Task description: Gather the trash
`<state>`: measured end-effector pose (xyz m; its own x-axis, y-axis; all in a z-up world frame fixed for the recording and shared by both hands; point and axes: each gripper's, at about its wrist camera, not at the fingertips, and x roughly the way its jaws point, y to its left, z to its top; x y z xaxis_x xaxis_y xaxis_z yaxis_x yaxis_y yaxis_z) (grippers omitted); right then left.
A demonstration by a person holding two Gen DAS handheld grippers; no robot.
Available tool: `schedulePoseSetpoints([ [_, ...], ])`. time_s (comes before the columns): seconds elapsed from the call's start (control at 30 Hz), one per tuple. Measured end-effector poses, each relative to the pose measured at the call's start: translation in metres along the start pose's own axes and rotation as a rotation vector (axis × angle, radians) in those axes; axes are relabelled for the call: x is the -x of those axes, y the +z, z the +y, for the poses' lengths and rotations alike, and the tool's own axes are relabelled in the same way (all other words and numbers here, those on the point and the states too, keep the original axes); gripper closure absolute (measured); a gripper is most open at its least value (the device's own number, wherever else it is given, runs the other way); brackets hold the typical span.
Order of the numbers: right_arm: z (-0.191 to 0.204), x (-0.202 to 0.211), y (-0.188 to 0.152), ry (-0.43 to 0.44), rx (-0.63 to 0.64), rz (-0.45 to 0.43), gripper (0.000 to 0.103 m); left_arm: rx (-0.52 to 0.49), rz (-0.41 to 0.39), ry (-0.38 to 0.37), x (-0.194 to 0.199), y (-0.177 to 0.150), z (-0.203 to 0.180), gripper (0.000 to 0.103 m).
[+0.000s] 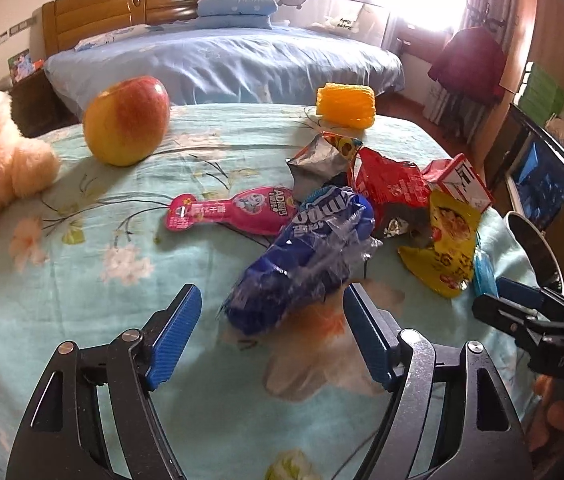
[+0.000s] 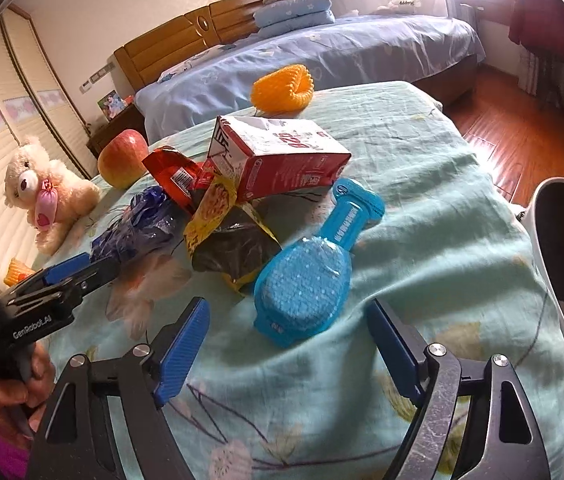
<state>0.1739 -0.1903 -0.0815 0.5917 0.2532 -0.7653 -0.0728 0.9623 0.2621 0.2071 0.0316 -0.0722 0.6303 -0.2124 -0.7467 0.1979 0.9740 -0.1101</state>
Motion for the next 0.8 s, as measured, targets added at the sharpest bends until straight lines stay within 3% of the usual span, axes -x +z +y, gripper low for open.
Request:
schedulePoseSetpoints([
  [0.07, 0.002, -0.002, 0.001, -0.021, 0.016, 0.0, 0.024, -0.003, 0.001, 0.002, -0.004, 0.001, -0.001, 0.028],
  [0.13, 0.004, -0.004, 0.001, -0.043, 0.035, 0.0, 0.028, -0.006, -0.003, 0.002, -0.004, 0.0, -0.002, 0.04],
  [0.2, 0.006, -0.004, 0.001, -0.07, 0.058, -0.003, 0.036, -0.008, -0.004, -0.008, -0.004, 0.0, -0.003, 0.047],
  [0.23, 0.005, -0.003, 0.0, -0.08, 0.062, -0.006, 0.047, -0.013, -0.009, -0.007, -0.003, 0.0, -0.004, 0.052],
  [0.27, 0.002, -0.002, 0.001, -0.076, 0.058, -0.007, 0.053, -0.021, -0.013, -0.007, -0.001, -0.001, -0.006, 0.063],
  [0.5, -0.009, 0.011, -0.005, -0.006, 0.032, -0.018, 0.053, -0.023, -0.028, -0.017, 0.015, -0.018, -0.021, 0.066],
  [0.8, -0.022, 0.039, -0.016, 0.03, 0.03, -0.048, 0.053, 0.038, -0.018, -0.089, 0.034, -0.045, -0.046, 0.066],
])
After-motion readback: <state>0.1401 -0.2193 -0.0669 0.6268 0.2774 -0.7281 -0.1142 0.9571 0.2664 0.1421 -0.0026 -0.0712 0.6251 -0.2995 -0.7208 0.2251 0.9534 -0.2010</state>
